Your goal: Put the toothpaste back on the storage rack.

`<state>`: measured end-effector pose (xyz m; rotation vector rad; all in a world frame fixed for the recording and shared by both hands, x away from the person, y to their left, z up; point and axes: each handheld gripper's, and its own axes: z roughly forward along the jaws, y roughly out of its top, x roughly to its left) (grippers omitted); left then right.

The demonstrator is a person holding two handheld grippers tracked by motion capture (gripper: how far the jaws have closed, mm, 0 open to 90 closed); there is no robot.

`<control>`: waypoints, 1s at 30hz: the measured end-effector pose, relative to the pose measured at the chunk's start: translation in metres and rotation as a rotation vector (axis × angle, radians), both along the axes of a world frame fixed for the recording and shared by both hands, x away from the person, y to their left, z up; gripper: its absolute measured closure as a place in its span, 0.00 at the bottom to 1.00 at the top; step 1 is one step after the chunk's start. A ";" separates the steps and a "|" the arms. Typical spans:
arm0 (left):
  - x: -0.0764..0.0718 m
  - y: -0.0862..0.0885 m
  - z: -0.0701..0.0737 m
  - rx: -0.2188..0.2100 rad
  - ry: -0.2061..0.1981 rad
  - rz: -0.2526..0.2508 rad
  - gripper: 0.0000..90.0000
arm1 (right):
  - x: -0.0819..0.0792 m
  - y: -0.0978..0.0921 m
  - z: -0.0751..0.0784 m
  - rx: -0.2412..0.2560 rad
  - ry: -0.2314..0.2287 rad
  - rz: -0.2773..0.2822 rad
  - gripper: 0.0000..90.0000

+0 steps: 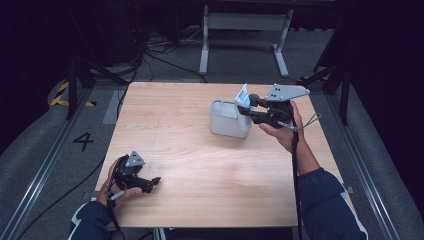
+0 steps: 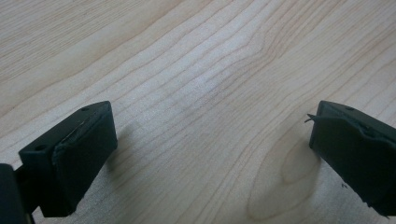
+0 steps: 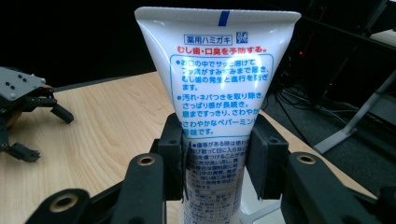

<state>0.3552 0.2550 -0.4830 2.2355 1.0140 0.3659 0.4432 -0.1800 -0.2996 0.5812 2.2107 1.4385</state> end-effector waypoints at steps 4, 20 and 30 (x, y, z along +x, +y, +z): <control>0.000 0.000 0.000 0.000 -0.002 0.000 0.02 | 0.005 0.004 0.006 0.008 -0.009 -0.006 0.71; -0.001 0.000 0.000 0.006 -0.006 -0.002 0.02 | 0.031 0.012 0.007 0.036 -0.002 -0.030 0.71; -0.001 0.000 0.000 0.006 -0.006 -0.002 0.02 | 0.045 0.012 0.004 0.053 0.011 -0.055 0.71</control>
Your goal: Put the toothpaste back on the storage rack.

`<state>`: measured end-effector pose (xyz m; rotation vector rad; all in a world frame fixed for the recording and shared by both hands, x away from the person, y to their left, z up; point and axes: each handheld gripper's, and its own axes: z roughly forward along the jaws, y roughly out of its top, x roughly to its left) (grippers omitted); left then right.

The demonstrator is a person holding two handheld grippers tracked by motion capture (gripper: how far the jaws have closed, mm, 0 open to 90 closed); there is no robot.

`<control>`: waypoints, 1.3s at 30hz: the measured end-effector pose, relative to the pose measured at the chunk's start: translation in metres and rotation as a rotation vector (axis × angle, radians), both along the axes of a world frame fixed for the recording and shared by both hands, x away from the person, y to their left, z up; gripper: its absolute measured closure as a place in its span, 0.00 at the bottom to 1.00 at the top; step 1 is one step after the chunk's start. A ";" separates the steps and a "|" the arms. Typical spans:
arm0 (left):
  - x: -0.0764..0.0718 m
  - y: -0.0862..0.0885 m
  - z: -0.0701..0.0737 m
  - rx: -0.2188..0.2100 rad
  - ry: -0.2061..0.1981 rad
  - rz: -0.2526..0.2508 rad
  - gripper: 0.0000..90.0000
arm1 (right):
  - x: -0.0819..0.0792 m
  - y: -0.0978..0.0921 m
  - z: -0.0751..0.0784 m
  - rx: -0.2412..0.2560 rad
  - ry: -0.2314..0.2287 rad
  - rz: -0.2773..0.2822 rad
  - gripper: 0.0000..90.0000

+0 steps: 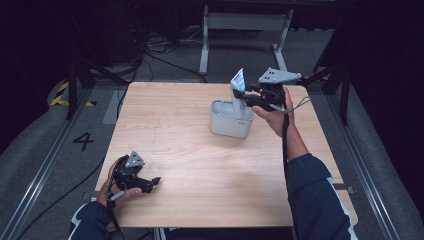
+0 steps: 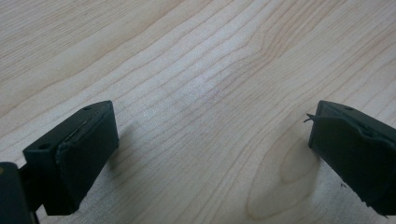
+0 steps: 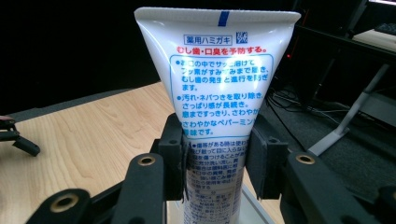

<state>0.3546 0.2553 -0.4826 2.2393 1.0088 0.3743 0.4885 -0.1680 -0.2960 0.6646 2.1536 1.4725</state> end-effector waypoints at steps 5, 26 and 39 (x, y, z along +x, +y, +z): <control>0.000 0.000 0.000 -0.003 0.000 0.002 0.02 | 0.005 0.001 -0.003 0.007 0.004 -0.004 0.71; -0.004 0.001 -0.001 -0.012 -0.004 0.010 0.03 | 0.031 0.013 -0.026 -0.010 0.044 -0.024 0.70; -0.004 0.001 -0.001 -0.008 -0.005 0.009 0.03 | 0.038 0.007 -0.054 -0.026 0.080 -0.031 0.70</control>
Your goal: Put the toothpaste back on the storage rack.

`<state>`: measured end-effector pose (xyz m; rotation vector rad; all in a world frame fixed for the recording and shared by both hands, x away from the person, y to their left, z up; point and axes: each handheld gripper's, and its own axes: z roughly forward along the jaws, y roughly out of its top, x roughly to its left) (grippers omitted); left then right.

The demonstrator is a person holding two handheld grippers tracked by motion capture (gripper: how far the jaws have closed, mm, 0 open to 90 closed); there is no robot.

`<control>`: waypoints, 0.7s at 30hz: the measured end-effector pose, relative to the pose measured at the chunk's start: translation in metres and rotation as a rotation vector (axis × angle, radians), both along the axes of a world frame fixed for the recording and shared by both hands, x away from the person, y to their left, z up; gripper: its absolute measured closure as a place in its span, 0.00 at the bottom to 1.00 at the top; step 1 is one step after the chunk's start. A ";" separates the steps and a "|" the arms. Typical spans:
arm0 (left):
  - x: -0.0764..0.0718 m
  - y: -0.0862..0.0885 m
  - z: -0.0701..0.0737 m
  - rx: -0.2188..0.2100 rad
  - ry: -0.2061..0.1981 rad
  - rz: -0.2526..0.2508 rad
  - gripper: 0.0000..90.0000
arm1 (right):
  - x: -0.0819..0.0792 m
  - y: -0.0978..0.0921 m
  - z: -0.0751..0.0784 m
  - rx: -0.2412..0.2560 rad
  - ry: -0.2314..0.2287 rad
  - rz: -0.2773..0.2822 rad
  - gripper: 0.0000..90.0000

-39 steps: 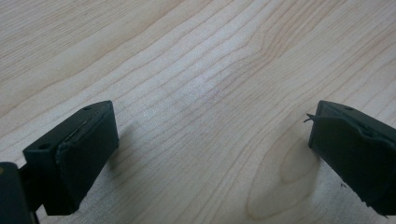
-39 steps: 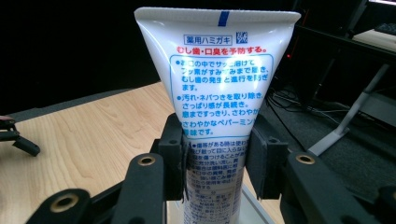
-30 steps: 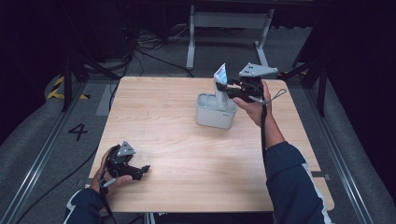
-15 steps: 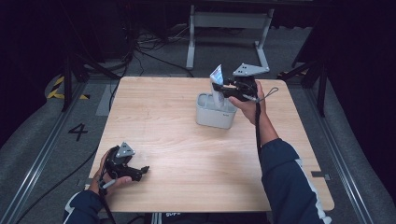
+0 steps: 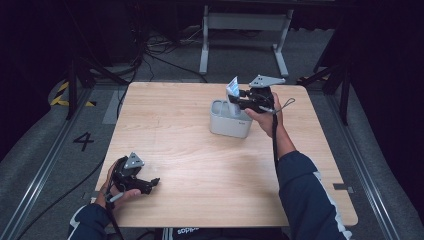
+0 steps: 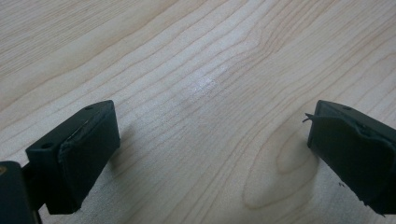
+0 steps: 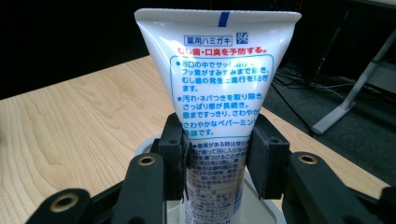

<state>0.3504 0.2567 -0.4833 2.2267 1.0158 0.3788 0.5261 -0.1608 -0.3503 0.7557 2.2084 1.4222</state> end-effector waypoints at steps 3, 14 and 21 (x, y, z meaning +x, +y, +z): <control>0.000 0.000 0.000 0.000 0.000 -0.001 0.03 | -0.001 -0.002 -0.004 -0.008 0.000 0.001 0.70; 0.000 0.000 0.000 0.000 0.000 0.000 0.03 | -0.003 0.002 -0.018 -0.068 0.013 0.031 0.70; 0.000 0.000 0.000 -0.001 0.000 -0.003 0.03 | -0.005 0.004 -0.022 -0.102 0.018 0.026 0.70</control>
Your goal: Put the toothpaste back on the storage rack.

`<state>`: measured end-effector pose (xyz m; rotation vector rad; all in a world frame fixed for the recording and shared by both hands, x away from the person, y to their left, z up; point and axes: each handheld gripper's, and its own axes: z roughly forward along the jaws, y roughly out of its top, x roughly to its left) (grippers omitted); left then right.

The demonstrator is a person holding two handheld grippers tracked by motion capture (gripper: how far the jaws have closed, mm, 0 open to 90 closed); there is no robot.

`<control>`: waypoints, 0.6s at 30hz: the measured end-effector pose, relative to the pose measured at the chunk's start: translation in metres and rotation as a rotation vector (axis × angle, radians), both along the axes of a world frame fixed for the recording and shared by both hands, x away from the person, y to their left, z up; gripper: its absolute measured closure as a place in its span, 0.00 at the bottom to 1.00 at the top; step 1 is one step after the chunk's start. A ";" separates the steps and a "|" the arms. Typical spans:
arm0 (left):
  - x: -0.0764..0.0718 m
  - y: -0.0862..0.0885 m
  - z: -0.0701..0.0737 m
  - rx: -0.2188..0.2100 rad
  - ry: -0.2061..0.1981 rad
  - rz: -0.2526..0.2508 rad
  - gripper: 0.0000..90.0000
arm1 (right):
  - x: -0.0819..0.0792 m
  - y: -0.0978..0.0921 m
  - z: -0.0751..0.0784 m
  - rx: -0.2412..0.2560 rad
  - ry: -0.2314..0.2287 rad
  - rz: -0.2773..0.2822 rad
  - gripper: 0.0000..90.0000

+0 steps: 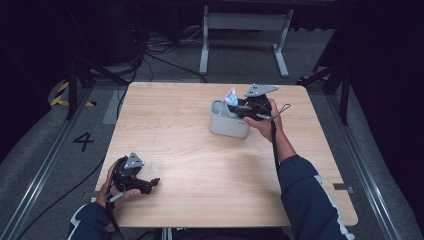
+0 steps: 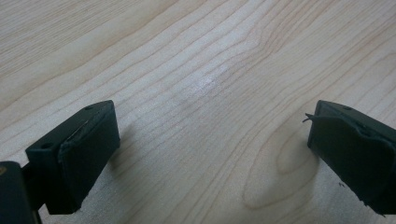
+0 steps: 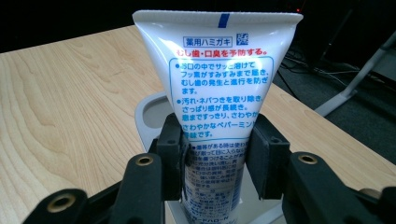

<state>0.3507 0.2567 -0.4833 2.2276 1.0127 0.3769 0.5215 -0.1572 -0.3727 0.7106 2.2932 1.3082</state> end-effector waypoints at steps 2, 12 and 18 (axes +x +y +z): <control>0.000 0.000 0.000 0.002 -0.001 -0.001 0.03 | -0.001 -0.001 -0.002 -0.005 0.006 -0.007 0.69; 0.001 0.000 0.000 -0.001 -0.001 -0.004 0.03 | 0.000 -0.003 -0.012 -0.012 0.035 -0.020 0.69; 0.001 0.000 0.000 -0.003 -0.002 -0.004 0.03 | -0.002 -0.002 -0.012 -0.017 0.039 -0.036 0.68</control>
